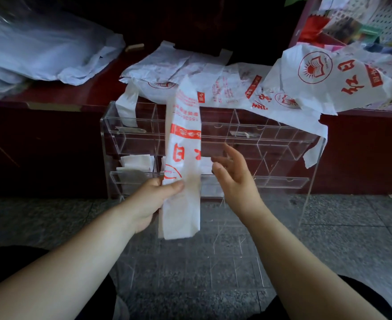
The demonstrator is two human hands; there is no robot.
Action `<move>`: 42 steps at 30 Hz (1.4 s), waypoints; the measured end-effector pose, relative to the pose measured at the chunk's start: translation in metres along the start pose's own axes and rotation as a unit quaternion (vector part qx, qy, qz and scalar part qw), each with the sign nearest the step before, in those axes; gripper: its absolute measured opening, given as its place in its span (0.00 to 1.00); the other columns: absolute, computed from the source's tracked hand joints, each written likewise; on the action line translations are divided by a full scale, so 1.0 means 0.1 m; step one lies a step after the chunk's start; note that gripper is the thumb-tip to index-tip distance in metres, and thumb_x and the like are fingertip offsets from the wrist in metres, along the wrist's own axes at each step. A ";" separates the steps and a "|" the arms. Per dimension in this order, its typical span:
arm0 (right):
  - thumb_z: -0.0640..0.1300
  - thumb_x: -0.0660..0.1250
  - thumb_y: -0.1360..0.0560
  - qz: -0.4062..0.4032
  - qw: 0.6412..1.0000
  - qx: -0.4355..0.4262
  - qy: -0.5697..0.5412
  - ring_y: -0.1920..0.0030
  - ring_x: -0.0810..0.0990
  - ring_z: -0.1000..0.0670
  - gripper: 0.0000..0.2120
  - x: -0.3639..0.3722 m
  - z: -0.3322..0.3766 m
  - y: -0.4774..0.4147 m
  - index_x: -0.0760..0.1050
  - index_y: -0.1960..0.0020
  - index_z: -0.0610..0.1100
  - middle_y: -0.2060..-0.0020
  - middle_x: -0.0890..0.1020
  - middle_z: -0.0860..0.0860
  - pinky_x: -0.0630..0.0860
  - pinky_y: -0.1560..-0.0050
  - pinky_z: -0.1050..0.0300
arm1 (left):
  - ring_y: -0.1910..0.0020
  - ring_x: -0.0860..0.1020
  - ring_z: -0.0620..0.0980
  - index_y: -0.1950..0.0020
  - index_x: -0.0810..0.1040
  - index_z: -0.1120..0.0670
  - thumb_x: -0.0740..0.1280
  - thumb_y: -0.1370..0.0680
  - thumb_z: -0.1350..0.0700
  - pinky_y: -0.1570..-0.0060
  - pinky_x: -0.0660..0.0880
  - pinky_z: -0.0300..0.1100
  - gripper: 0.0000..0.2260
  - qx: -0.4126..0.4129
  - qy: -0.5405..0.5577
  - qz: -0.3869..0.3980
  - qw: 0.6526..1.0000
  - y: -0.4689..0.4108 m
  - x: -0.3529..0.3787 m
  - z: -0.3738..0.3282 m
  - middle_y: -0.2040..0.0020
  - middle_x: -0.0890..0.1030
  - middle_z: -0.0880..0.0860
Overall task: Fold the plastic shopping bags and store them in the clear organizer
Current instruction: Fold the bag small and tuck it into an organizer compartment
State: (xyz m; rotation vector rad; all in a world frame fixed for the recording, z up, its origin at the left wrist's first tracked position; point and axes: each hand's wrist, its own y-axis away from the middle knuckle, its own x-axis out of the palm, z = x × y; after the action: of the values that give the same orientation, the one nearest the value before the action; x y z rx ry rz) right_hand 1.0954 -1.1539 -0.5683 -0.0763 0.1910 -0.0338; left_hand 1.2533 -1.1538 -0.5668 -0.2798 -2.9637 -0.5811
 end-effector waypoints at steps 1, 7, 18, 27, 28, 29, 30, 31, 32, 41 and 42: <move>0.39 0.61 0.23 -0.019 0.998 -0.025 0.059 0.52 0.73 0.62 0.22 0.00 -0.05 0.04 0.61 0.31 0.47 0.45 0.73 0.55 0.72 0.52 0.67 | 0.73 0.79 0.38 0.59 0.76 0.55 0.61 0.23 0.64 0.69 0.75 0.29 0.08 0.002 0.017 -0.020 1.000 -0.03 -0.01 -0.01 0.73 0.81 0.45; 0.38 0.65 0.34 -0.027 0.853 -0.347 0.389 0.41 0.68 0.46 0.25 0.01 -0.30 0.19 0.66 0.38 0.45 0.39 0.74 0.44 0.64 0.41 0.56 | 0.63 0.81 0.48 0.55 0.77 0.55 0.62 0.23 0.62 0.55 0.77 0.40 0.05 -0.014 0.075 -0.033 0.997 -0.11 0.04 -0.04 0.61 0.83 0.51; 0.44 0.68 0.32 -0.030 0.845 -0.430 0.317 0.40 0.72 0.46 0.14 0.09 -0.32 0.14 0.71 0.48 0.48 0.48 0.82 0.48 0.75 0.47 0.51 | 0.63 0.82 0.45 0.52 0.78 0.53 0.61 0.23 0.57 0.57 0.78 0.41 0.07 -0.009 0.081 0.055 0.995 -0.07 0.00 -0.03 0.62 0.84 0.48; 0.40 0.69 0.32 0.018 0.846 -0.449 0.287 0.40 0.73 0.49 0.12 0.18 -0.32 0.20 0.69 0.52 0.46 0.51 0.84 0.48 0.67 0.39 0.55 | 0.65 0.82 0.49 0.52 0.79 0.54 0.62 0.23 0.56 0.61 0.79 0.42 0.07 0.016 0.091 -0.025 0.995 -0.16 -0.04 -0.10 0.63 0.84 0.51; 0.40 0.67 0.32 0.020 0.848 -0.448 0.284 0.41 0.74 0.49 0.11 0.18 -0.31 0.21 0.69 0.52 0.46 0.52 0.84 0.49 0.67 0.38 0.55 | 0.65 0.82 0.49 0.53 0.79 0.54 0.63 0.23 0.56 0.59 0.78 0.44 0.06 0.019 0.091 -0.037 0.995 -0.17 -0.04 -0.10 0.64 0.84 0.51; 0.40 0.66 0.31 0.019 0.851 -0.445 0.280 0.41 0.74 0.50 0.10 0.19 -0.31 0.22 0.69 0.51 0.46 0.52 0.84 0.49 0.66 0.37 0.56 | 0.64 0.82 0.50 0.53 0.79 0.54 0.62 0.23 0.57 0.57 0.77 0.45 0.06 0.023 0.092 -0.047 0.994 -0.18 -0.04 -0.10 0.64 0.84 0.52; 0.39 0.65 0.31 0.014 0.855 -0.438 0.276 0.41 0.74 0.50 0.10 0.20 -0.31 0.23 0.69 0.51 0.46 0.52 0.84 0.49 0.65 0.37 0.56 | 0.63 0.82 0.51 0.53 0.79 0.54 0.62 0.23 0.58 0.56 0.77 0.46 0.06 0.028 0.094 -0.053 0.994 -0.18 -0.05 -0.10 0.63 0.84 0.52; 0.40 0.65 0.31 0.007 0.862 -0.428 0.272 0.41 0.74 0.51 0.10 0.20 -0.30 0.23 0.69 0.51 0.46 0.52 0.83 0.49 0.64 0.37 0.56 | 0.61 0.82 0.52 0.53 0.79 0.54 0.61 0.22 0.58 0.53 0.76 0.48 0.07 0.034 0.095 -0.055 0.993 -0.18 -0.04 -0.11 0.62 0.84 0.52; 0.40 0.64 0.31 -0.004 0.870 -0.416 0.266 0.42 0.73 0.51 0.09 0.20 -0.29 0.24 0.70 0.51 0.46 0.52 0.83 0.50 0.63 0.37 0.58 | 0.58 0.81 0.54 0.52 0.79 0.55 0.61 0.22 0.58 0.51 0.76 0.49 0.07 0.038 0.098 -0.052 0.993 -0.18 -0.04 -0.11 0.59 0.84 0.53; 0.50 0.56 0.28 -0.124 0.939 -0.228 0.224 0.61 0.67 0.66 0.09 0.13 -0.18 0.20 0.71 0.65 0.49 0.70 0.67 0.62 0.55 0.51 0.77 | 0.67 0.81 0.46 0.56 0.78 0.59 0.58 0.24 0.66 0.66 0.78 0.37 0.10 0.060 0.158 0.033 0.985 -0.11 0.04 -0.11 0.66 0.84 0.51; 0.51 0.55 0.29 -0.122 0.943 -0.210 0.229 0.62 0.67 0.65 0.11 0.12 -0.17 0.20 0.67 0.69 0.51 0.72 0.66 0.61 0.55 0.52 0.77 | 0.67 0.81 0.47 0.56 0.78 0.59 0.57 0.24 0.66 0.66 0.78 0.37 0.10 0.063 0.147 0.036 0.986 -0.10 0.06 -0.10 0.67 0.83 0.51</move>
State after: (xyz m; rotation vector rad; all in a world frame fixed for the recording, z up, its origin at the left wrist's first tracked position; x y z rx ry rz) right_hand 1.1042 -1.1358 -0.5883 -0.5207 0.6536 -0.2592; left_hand 1.2461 -1.1655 -0.5599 -0.2614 -2.6788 -0.3862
